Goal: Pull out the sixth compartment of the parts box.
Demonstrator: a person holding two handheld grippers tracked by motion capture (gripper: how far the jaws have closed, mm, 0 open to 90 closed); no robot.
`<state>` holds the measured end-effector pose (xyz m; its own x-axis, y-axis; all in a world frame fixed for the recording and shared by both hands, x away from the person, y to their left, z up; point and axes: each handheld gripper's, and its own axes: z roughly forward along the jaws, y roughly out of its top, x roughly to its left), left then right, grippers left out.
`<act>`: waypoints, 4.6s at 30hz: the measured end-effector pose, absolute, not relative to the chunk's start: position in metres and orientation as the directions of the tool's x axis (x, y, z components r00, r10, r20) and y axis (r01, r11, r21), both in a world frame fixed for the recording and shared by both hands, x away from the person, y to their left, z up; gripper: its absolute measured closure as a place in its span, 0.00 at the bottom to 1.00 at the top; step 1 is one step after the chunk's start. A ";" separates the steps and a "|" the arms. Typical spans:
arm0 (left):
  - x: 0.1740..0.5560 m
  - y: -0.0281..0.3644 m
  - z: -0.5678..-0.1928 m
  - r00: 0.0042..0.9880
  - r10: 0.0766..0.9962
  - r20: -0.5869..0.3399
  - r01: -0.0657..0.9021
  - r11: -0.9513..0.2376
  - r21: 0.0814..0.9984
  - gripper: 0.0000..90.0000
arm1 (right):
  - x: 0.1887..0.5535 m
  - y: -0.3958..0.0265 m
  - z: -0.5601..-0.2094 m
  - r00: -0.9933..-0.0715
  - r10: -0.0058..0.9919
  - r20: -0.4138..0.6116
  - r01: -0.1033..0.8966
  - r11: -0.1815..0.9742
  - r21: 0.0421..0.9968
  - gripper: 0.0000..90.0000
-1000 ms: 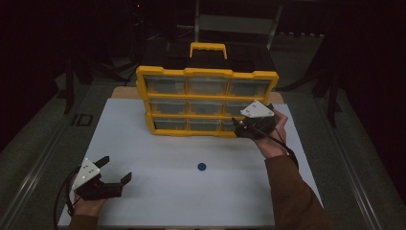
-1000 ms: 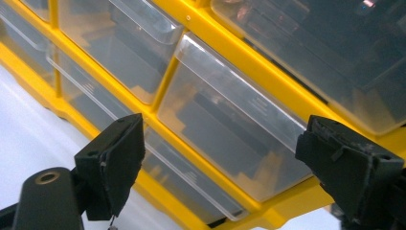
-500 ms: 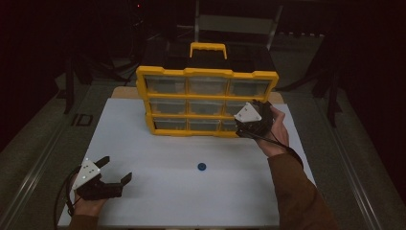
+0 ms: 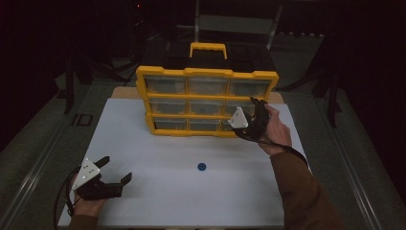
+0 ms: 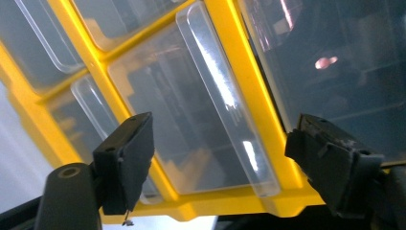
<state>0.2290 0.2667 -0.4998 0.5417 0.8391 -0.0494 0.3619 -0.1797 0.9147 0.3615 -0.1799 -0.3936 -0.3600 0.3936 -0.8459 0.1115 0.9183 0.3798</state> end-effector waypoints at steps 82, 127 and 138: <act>0.229 0.267 -0.501 0.539 0.841 -0.050 0.370 -0.183 0.911 0.00 | 0.363 -0.176 -0.416 -0.145 -0.039 -0.989 0.007 0.999 -0.041 0.78; 0.229 0.266 -0.501 0.536 0.843 -0.050 0.369 -0.181 0.912 0.00 | 0.316 -0.175 -0.407 -0.241 -0.040 -0.970 0.011 0.999 -0.044 0.86; 0.229 0.267 -0.501 0.535 0.843 -0.049 0.370 -0.182 0.911 0.00 | 0.298 -0.177 -0.407 -0.245 -0.046 -0.968 -0.003 0.999 -0.046 0.86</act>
